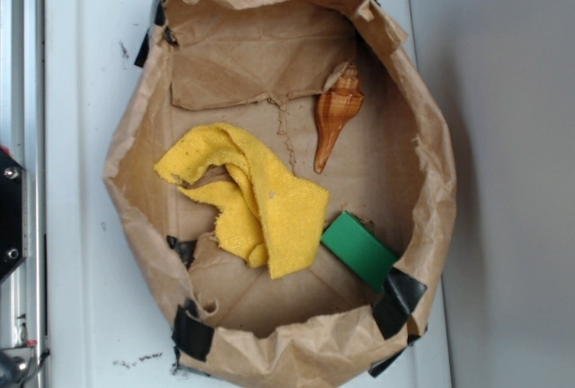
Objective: Grab the shell.
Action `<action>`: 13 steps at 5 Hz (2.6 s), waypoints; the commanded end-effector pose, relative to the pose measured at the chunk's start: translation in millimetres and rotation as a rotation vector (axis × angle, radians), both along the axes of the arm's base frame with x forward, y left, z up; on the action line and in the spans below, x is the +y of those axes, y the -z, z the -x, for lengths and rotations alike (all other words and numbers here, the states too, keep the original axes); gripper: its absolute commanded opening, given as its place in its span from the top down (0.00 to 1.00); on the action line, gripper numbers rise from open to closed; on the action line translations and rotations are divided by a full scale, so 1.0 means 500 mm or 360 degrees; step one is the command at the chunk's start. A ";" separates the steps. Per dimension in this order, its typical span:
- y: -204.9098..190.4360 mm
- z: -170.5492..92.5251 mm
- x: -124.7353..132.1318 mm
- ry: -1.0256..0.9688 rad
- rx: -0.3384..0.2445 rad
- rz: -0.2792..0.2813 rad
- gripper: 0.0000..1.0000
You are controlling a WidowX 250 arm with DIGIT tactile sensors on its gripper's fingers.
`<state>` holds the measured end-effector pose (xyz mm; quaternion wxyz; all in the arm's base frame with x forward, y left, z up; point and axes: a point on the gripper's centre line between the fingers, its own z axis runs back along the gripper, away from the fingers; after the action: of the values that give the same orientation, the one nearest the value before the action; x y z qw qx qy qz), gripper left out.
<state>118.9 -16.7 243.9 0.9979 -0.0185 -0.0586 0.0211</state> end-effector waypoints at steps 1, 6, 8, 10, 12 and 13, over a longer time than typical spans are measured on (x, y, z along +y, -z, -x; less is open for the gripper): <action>0.000 0.000 0.000 0.0000 0.0000 0.0000 0.00; 0.156 -0.342 0.107 -0.0774 -0.0090 0.0209 0.00; 0.156 -0.342 0.107 -0.0774 -0.0090 0.0209 0.00; 0.222 -0.363 0.108 -0.0730 -0.0170 0.0146 0.00; 0.287 -0.377 0.140 -0.0661 -0.0163 0.0225 0.00; 0.310 -0.378 0.157 -0.0709 -0.0167 0.0198 0.00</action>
<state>306.2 47.7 80.0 0.9644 -0.0700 -0.0956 0.2366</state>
